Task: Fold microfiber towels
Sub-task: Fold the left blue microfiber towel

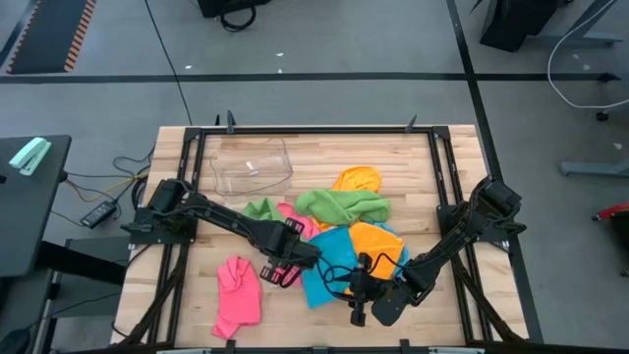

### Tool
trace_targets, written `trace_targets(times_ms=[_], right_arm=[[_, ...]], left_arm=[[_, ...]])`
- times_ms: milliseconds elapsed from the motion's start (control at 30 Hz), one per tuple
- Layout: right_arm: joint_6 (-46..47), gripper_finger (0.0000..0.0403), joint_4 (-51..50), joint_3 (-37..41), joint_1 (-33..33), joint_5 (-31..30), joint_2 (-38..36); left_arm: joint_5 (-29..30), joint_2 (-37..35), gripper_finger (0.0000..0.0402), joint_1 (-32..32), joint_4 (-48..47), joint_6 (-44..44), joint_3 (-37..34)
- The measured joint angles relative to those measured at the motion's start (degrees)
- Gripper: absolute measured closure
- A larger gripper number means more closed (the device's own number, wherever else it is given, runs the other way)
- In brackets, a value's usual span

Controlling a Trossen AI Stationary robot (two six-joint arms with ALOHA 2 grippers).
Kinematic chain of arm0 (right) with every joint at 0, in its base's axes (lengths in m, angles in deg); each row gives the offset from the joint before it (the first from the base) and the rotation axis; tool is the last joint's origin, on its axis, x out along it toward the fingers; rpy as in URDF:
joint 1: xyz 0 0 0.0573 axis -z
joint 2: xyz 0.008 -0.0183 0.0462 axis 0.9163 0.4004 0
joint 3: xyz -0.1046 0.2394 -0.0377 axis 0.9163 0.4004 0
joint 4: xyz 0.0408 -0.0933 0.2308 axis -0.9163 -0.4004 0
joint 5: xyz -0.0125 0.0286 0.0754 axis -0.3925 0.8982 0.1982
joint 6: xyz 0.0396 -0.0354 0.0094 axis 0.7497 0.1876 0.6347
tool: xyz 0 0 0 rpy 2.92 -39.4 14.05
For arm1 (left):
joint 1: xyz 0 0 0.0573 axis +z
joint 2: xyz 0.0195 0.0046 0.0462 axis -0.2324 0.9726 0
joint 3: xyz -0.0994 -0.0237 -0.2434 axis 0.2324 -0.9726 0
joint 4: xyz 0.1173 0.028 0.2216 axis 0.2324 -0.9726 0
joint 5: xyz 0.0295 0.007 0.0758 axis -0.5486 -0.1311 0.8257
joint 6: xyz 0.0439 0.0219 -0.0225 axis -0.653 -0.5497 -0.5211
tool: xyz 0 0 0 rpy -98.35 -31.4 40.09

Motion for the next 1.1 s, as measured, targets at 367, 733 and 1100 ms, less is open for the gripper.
trace_targets(times_ms=[367,733,1100], right_arm=[[0.6,0.0235,0.3,0.0,0.0,0.0,0.0],[0.3,0.0235,0.5,0.0,0.0,0.0,0.0],[0.3,0.0235,1.4,0.0,-0.1,-0.1,0.0]], left_arm=[[-2.8,0.2,0.0261,2.2,3.7,5.5,0.1],[-4.7,0.9,0.0273,2.6,3.8,5.8,0.1],[-4.7,3.4,0.0278,2.5,6.2,6.7,0.0]])
